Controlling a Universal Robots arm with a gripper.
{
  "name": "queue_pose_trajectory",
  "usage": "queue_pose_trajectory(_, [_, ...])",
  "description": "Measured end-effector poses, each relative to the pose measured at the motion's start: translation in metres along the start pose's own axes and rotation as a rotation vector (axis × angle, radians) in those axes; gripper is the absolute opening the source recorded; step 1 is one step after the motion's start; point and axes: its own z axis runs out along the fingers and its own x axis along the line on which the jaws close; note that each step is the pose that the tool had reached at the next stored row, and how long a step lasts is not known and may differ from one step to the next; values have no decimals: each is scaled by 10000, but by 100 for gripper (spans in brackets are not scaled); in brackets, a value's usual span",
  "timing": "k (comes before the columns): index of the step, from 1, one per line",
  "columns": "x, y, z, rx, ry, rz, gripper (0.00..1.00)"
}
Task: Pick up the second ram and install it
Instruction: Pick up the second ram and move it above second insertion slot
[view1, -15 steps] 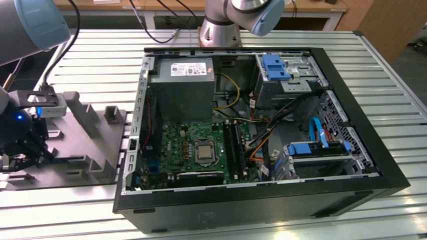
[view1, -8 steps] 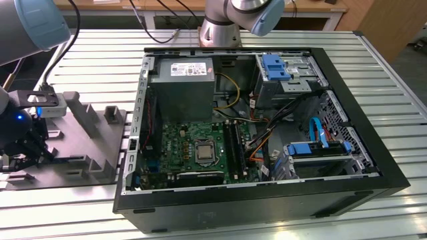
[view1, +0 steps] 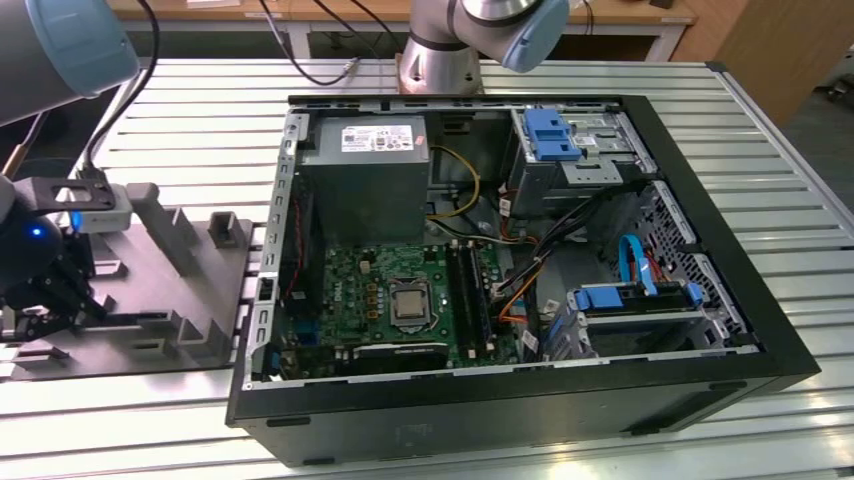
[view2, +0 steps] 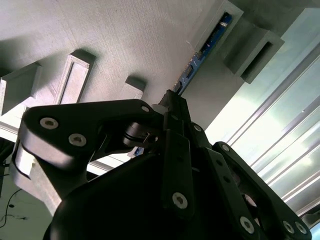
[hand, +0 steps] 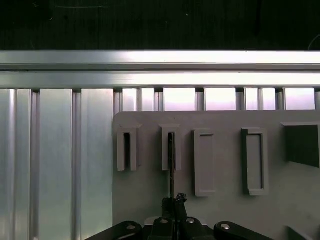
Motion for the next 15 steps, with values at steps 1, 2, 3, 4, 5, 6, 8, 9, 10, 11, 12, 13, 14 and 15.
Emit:
queue_pose_trajectory(1, [0, 0, -1, 1, -1, 0, 11])
queue_pose_trajectory(2, [0, 0, -1, 2, -1, -1, 11])
queue_pose_trajectory(3, [0, 0, -1, 2, -1, -1, 11])
queue_pose_trajectory(4, [0, 0, -2, 1, -1, -2, 11])
queue_pose_trajectory(5, [0, 0, -2, 0, 0, -7, 11])
queue_pose_trajectory(6, [0, 0, -3, -1, 1, -38, 11])
queue_pose_trajectory(8, [0, 0, -3, -3, 2, -54, 11])
queue_pose_trajectory(9, [0, 0, -3, -2, 1, -56, 11])
queue_pose_trajectory(10, [0, 0, -8, -4, 3, -56, 11])
queue_pose_trajectory(11, [0, 1, -22, -7, 4, -56, 11])
queue_pose_trajectory(12, [-1, 1, -39, -4, 1, -56, 11])
queue_pose_trajectory(13, [-2, 1, -58, -2, -1, -56, 11])
queue_pose_trajectory(14, [-2, 1, -78, -2, -1, -56, 11])
queue_pose_trajectory(15, [-3, 2, -103, -2, -1, -56, 11])
